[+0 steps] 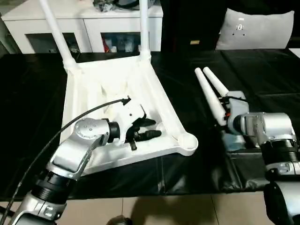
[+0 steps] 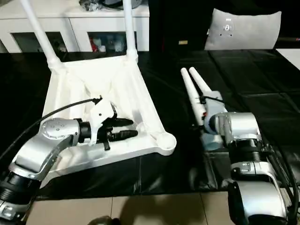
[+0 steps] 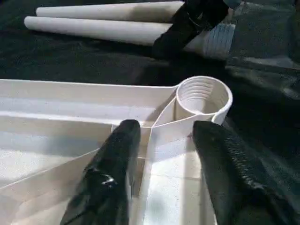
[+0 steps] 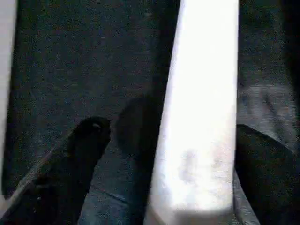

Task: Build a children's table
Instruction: Pick table leg

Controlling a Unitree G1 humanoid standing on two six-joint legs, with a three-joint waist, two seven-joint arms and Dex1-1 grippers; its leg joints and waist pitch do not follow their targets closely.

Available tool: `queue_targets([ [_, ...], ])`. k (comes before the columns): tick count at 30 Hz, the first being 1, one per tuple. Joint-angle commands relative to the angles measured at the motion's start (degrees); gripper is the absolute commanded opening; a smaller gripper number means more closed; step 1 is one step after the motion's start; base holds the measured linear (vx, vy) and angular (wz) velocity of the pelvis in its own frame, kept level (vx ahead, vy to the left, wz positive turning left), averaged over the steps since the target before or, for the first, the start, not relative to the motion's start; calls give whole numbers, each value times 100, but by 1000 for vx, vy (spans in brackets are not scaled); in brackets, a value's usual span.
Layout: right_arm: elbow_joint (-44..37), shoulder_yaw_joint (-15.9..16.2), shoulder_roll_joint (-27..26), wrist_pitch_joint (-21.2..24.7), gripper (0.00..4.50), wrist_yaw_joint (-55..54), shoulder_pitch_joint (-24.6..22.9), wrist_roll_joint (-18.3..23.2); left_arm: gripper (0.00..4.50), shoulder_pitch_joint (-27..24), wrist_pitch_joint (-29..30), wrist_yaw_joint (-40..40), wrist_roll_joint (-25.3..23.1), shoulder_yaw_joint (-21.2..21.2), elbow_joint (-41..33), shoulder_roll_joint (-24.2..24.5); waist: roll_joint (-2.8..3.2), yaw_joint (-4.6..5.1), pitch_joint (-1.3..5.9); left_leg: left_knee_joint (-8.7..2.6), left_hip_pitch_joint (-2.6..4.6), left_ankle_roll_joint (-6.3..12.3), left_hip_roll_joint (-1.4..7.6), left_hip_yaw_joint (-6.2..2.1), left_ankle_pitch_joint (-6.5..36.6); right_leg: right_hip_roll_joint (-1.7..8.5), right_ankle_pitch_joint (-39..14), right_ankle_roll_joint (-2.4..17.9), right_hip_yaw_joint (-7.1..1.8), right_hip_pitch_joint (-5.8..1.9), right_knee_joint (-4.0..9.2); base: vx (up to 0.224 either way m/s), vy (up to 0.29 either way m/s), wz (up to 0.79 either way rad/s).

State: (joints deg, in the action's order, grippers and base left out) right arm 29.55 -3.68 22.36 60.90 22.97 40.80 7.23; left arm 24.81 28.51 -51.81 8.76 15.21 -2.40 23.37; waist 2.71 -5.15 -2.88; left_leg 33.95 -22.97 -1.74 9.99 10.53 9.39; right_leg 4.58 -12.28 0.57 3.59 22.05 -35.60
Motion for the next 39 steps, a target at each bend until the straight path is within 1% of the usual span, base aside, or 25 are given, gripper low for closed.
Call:
queue_targets([
  [1, -89, 48, -24, 94, 414, 8, -3, 49, 241, 10, 65, 49, -7, 63, -126, 50, -45, -14, 393, -366, 187, -168, 290, -102, 875, 376, -422, 1205, -251, -218, 367, 0, 0, 0],
  [3, -109, 6, -43, 211, 414, 6, 0, 110, 255, 5, 94, 57, -3, 70, -157, 51, -46, -14, 393, -368, 188, -195, 287, -102, 884, 373, -454, 1186, -253, -218, 370, 0, 0, 0],
  [4, -108, 0, -44, 237, 414, 26, 7, 132, 266, 8, 106, 58, -2, 73, -162, 49, -65, -9, 392, -369, 187, -192, 285, -100, 872, 367, -441, 1183, -254, -223, 370, 0, 0, 0],
  [5, -98, -4, -45, 258, 414, 51, 22, 153, 276, 16, 117, 58, -2, 75, -162, 47, -46, -19, 393, -369, 190, -190, 287, -103, 870, 370, -450, 1179, -252, -219, 366, 0, 0, 0],
  [6, -96, 10, -43, 279, 414, 66, 31, 162, 276, 24, 138, 47, -2, 84, -171, 46, -37, -22, 393, -370, 189, -195, 287, -103, 872, 371, -452, 1172, -252, -218, 366, 0, 0, 0],
  [8, -119, 22, -41, 323, 414, 67, 23, 165, 284, 27, 166, 38, -6, 93, -190, 46, -42, -22, 398, -367, 192, -214, 287, -103, 850, 368, -402, 1167, -251, -219, 359, 0, 0, 0],
  [9, -141, 14, -43, 359, 414, 73, 15, 172, 303, 29, 183, 39, -9, 94, -202, 45, -42, -20, 398, -367, 190, -215, 284, -105, 821, 361, -351, 1171, -248, -219, 354, 0, 0, 0],
  [10, -148, 12, -43, 370, 414, 74, 13, 174, 303, 29, 187, 40, -10, 95, -205, 45, -43, -20, 399, -365, 188, -214, 283, -105, 812, 362, -331, 1173, -248, -222, 351, 0, 0, 0],
  [11, -163, 7, -46, 381, 414, 88, 4, 179, 314, 33, 196, 50, -9, 101, -211, 42, -46, -20, 395, -364, 187, -218, 280, -103, 847, 370, -364, 1176, -251, -221, 361, 0, 0, 0],
  [12, -174, 22, -51, 379, 414, 108, -14, 177, 321, 42, 197, 66, -12, 121, -208, 40, -32, -24, 396, -364, 186, -226, 280, -105, 874, 376, -416, 1172, -251, -224, 361, 0, 0, 0],
  [14, -182, 51, -50, 377, 414, 105, -32, 190, 327, 46, 194, 70, -19, 142, -205, 39, -41, -21, 398, -363, 188, -230, 280, -105, 873, 372, -409, 1165, -252, -223, 365, 0, 0, 0],
  [16, -208, 51, -52, 399, 414, 94, -49, 215, 351, 41, 211, 70, -22, 154, -225, 36, -41, -22, 400, -362, 189, -228, 280, -106, 860, 370, -385, 1170, -251, -223, 360, 0, 0, 0],
  [17, -232, 50, -60, 415, 414, 95, -70, 220, 351, 42, 226, 69, -21, 158, -232, 32, -42, -24, 401, -360, 188, -221, 279, -105, 835, 367, -359, 1169, -251, -228, 357, 0, 0, 0],
  [19, -239, 51, -63, 418, 414, 96, -78, 220, 369, 43, 230, 68, -20, 160, -233, 30, -42, -22, 400, -361, 184, -216, 280, -107, 835, 367, -362, 1171, -250, -227, 355, 0, 0, 0],
  [20, -247, 52, -75, 421, 414, 91, -97, 220, 380, 41, 225, 62, -23, 167, -231, 34, 0, -30, 403, -358, 190, -227, 279, -112, 858, 374, -394, 1169, -249, -222, 354, 0, 0, 0],
  [21, -256, 52, -89, 430, 414, 86, -119, 223, 388, 43, 219, 50, -28, 183, -228, 43, -22, -19, 399, -361, 185, -238, 277, -110, 882, 367, -396, 1159, -249, -225, 362, 0, 0, 0],
  [22, -263, 52, -92, 436, 414, 85, -127, 226, 388, 43, 219, 51, -30, 186, -228, 45, -21, -22, 402, -363, 192, -247, 279, -111, 895, 366, -402, 1160, -248, -222, 360, 0, 0, 0],
  [25, -296, 56, -102, 469, 414, 81, -167, 242, 412, 46, 225, 59, -31, 199, -231, 47, -27, -21, 402, -362, 185, -256, 276, -112, 897, 369, -385, 1157, -251, -229, 360, 0, 0, 0],
  [26, -281, 59, -107, 456, 414, 76, -175, 241, 412, 51, 229, 60, -26, 201, -232, 42, -26, -22, 402, -361, 188, -256, 276, -112, 908, 370, -399, 1158, -250, -226, 362, 0, 0, 0],
  [27, -270, 59, -113, 449, 414, 68, -179, 239, 424, 51, 231, 56, -22, 201, -234, 43, -15, -23, 399, -364, 192, -271, 275, -113, 954, 368, -461, 1154, -249, -222, 368, 0, 0, 0],
  [28, -270, 59, -113, 449, 414, 67, -179, 239, 431, 51, 231, 56, -22, 201, -234, 43, -21, -21, 397, -364, 192, -275, 275, -112, 970, 368, -478, 1152, -251, -221, 372, 0, 0, 0],
  [31, -338, 20, -135, 481, 414, 32, -215, 255, 444, 22, 248, 52, -22, 217, -273, 58, -26, -21, 399, -364, 187, -275, 276, -116, 951, 370, -478, 1145, -252, -229, 366, 0, 0, 0],
  [39, -385, 32, -146, 472, 414, 28, -249, 253, 444, 9, 258, 52, -22, 236, -291, 58, -20, -24, 401, -362, 194, -266, 276, -115, 931, 367, -427, 1142, -251, -223, 361, 0, 0, 0],
])
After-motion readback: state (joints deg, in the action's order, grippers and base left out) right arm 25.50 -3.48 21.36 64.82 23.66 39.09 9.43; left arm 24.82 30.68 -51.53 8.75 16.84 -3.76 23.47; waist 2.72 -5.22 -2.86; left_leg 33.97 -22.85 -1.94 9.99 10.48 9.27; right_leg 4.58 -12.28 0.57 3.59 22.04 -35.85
